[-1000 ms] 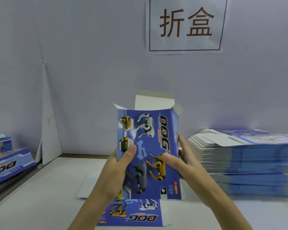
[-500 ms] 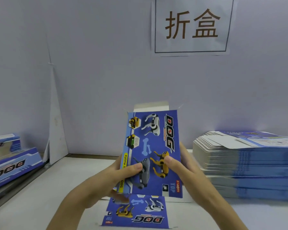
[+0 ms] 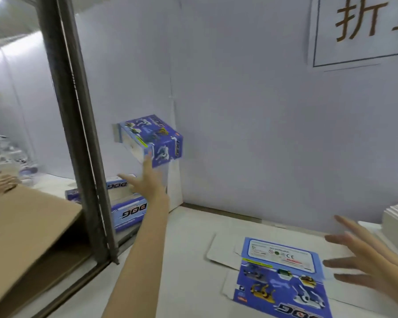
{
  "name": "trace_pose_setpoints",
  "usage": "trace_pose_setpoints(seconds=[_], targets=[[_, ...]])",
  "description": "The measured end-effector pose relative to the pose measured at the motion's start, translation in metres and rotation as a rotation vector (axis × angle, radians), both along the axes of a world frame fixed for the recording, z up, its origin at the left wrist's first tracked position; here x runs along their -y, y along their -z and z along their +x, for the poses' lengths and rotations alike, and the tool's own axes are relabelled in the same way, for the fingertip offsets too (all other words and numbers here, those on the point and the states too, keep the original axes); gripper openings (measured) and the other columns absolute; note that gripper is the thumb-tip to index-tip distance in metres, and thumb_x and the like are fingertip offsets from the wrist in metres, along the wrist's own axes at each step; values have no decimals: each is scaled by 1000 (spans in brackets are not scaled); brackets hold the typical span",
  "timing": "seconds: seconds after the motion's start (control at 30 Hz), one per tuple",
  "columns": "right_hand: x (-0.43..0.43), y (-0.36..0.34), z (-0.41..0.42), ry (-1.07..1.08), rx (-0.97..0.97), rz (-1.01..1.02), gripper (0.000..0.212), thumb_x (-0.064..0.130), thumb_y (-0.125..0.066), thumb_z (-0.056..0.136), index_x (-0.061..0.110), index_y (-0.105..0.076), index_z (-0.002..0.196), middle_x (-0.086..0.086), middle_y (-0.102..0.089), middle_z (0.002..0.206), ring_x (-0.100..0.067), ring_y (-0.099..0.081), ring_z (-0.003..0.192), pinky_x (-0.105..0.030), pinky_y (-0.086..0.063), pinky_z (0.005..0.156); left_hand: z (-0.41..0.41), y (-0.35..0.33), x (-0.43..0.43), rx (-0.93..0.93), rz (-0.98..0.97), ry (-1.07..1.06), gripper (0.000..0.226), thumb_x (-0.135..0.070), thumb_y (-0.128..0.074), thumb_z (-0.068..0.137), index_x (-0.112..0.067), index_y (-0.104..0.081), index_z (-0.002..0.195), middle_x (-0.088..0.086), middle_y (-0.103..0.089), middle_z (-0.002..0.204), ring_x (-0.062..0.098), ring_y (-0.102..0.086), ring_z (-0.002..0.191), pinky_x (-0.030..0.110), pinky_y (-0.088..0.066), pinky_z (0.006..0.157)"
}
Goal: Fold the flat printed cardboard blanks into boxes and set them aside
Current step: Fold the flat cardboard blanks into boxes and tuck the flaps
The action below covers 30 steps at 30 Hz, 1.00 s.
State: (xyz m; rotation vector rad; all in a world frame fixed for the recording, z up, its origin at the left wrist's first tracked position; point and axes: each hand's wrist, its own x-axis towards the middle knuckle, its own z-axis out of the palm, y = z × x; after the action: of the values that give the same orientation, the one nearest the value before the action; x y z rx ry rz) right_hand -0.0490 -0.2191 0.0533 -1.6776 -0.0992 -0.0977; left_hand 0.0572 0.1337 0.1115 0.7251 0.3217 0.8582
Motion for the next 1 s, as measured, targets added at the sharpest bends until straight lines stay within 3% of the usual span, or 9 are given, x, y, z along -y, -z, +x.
trace_pose_setpoints(seconds=[0.03, 0.1, 0.2, 0.33, 0.43, 0.53, 0.7, 0.9, 1.0], targets=[[-1, -1, -2, 0, -4, -3, 50, 53, -60, 59, 55, -57, 109, 9, -66, 110, -26, -73, 82, -42, -54, 72, 6, 2, -2, -16, 50, -97, 88, -29, -66, 89, -29, -5, 154, 12, -5, 159, 32, -41, 132, 50, -46, 100], [-2, -2, -5, -2, -18, -35, 46, 50, -59, 64, 51, -58, 110, 9, -66, 110, -29, -71, 90, -42, -53, 74, 15, 14, 12, 5, 195, -78, 82, -25, -61, 92, -27, -8, 154, 8, -2, 160, 32, -33, 139, 52, -40, 106], [-1, 8, 0, 25, -63, -166, 31, 41, -62, 77, 37, -67, 107, 4, -70, 106, -20, -71, 89, -37, -54, 73, 12, 43, 62, -38, 540, 158, 57, -24, -61, 88, -23, -41, 141, 5, -40, 143, 19, -48, 123, 38, -43, 101], [-3, 36, 16, -10, -144, -503, 16, 31, -62, 92, 30, -66, 108, 3, -67, 118, -12, -65, 101, -34, -47, 95, -5, 90, 127, -668, 1351, 778, 50, -38, -57, 88, -14, -50, 132, 4, -52, 134, 17, -51, 114, 27, -40, 91], [-5, 63, 16, -32, -197, -732, 48, 46, -51, 97, 29, -39, 140, 1, -46, 147, -13, -50, 127, -22, -36, 104, -20, 124, 155, -1102, 1754, 893, 54, -36, -62, 82, -9, -49, 127, 10, -53, 128, 25, -53, 118, 34, -47, 95], [-11, 77, 22, -30, -270, -843, 64, 47, -46, 99, 26, -16, 151, 5, -37, 154, -12, -44, 134, -18, -36, 102, -26, 141, 166, -1189, 1793, 836, 81, -44, -71, 79, -10, -32, 141, 11, -43, 137, 26, -43, 126, 39, -44, 102], [-13, 81, 34, 8, -333, -894, 53, 37, -52, 98, 28, -30, 146, 4, -45, 147, -12, -51, 123, -10, -41, 75, -25, 151, 159, -1366, 1627, 616, 107, -69, -56, 79, -12, -3, 152, 18, -22, 153, 31, -23, 141, 53, -29, 109], [-11, 85, 38, 48, -324, -878, 44, 30, -52, 100, 25, -38, 141, 0, -49, 143, -10, -52, 111, -10, -43, 69, -13, 150, 154, -1169, 1559, 623, 66, -51, -62, 83, -13, -35, 130, 10, -48, 132, 25, -44, 122, 33, -40, 94], [-12, 85, 39, 20, -332, -878, 45, 30, -53, 99, 24, -40, 141, 0, -49, 142, -11, -52, 111, -11, -42, 64, -13, 140, 152, -1121, 1443, 582, 60, -43, -65, 85, -12, -39, 129, 13, -46, 132, 26, -47, 120, 30, -41, 89]])
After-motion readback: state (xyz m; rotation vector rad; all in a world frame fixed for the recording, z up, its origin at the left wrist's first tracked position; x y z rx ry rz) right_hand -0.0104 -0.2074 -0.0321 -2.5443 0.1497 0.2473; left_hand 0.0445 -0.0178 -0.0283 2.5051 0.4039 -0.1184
